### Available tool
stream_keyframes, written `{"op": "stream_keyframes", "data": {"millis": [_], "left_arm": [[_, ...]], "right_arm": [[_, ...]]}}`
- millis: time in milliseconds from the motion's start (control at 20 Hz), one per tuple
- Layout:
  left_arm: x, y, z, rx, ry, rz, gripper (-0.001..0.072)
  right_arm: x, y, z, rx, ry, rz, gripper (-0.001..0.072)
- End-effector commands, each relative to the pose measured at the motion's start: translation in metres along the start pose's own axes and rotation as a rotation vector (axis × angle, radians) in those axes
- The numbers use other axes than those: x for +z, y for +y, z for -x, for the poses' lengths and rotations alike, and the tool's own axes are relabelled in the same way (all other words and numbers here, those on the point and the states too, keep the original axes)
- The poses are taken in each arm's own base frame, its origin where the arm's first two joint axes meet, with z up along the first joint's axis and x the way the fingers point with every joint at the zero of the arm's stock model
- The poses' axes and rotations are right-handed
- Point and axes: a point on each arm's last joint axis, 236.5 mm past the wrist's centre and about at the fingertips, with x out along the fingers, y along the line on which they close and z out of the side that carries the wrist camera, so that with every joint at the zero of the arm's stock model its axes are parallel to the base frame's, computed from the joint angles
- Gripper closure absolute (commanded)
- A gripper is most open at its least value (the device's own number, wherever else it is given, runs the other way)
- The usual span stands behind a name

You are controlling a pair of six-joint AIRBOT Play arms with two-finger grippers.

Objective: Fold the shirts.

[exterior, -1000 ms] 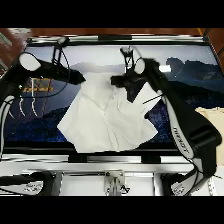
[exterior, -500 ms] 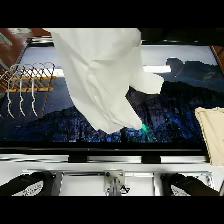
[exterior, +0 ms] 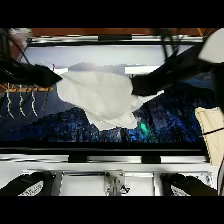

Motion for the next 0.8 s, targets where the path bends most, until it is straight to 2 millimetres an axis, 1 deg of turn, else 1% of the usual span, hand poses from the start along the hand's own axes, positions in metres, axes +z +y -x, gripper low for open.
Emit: {"op": "stream_keyframes", "data": {"millis": [0, 50, 150, 250, 350, 500, 550, 600, 650, 750], "left_arm": [[-0.065, 0.018, -0.057, 0.011, 0.146, 0.081, 0.0658], [-0.076, 0.018, -0.070, 0.010, 0.158, 0.090, 0.0657], [-0.101, 0.020, -0.094, 0.009, 0.194, 0.107, 0.0657], [-0.123, 0.024, -0.108, 0.011, 0.241, 0.126, 0.0656], [-0.137, 0.029, -0.116, 0.020, 0.282, 0.133, 0.0656], [-0.142, 0.037, -0.119, 0.045, 0.304, 0.116, 0.0652], [-0.142, 0.037, -0.120, 0.045, 0.304, 0.115, 0.0595], [-0.141, 0.037, -0.119, 0.045, 0.302, 0.115, 0.0505], [-0.140, 0.037, -0.119, 0.045, 0.299, 0.114, 0.0483], [-0.131, 0.039, -0.112, 0.047, 0.288, 0.114, 0.0469]], "right_arm": [[-0.052, -0.016, -0.066, -0.111, 0.233, 0.002, 0.0624], [-0.056, -0.024, -0.081, -0.168, 0.245, 0.021, 0.0624], [-0.053, -0.033, -0.098, -0.223, 0.245, 0.005, 0.0624], [-0.043, -0.033, -0.109, -0.218, 0.213, -0.024, 0.0624], [-0.034, -0.033, -0.113, -0.215, 0.175, -0.034, 0.0624], [-0.040, -0.034, -0.111, -0.221, 0.199, -0.039, 0.0625], [-0.041, -0.034, -0.111, -0.219, 0.205, -0.044, 0.0624], [-0.042, -0.032, -0.111, -0.213, 0.209, -0.045, 0.0624], [-0.042, -0.031, -0.111, -0.208, 0.210, -0.047, 0.0624], [-0.043, -0.030, -0.112, -0.203, 0.210, -0.052, 0.0624]]}}
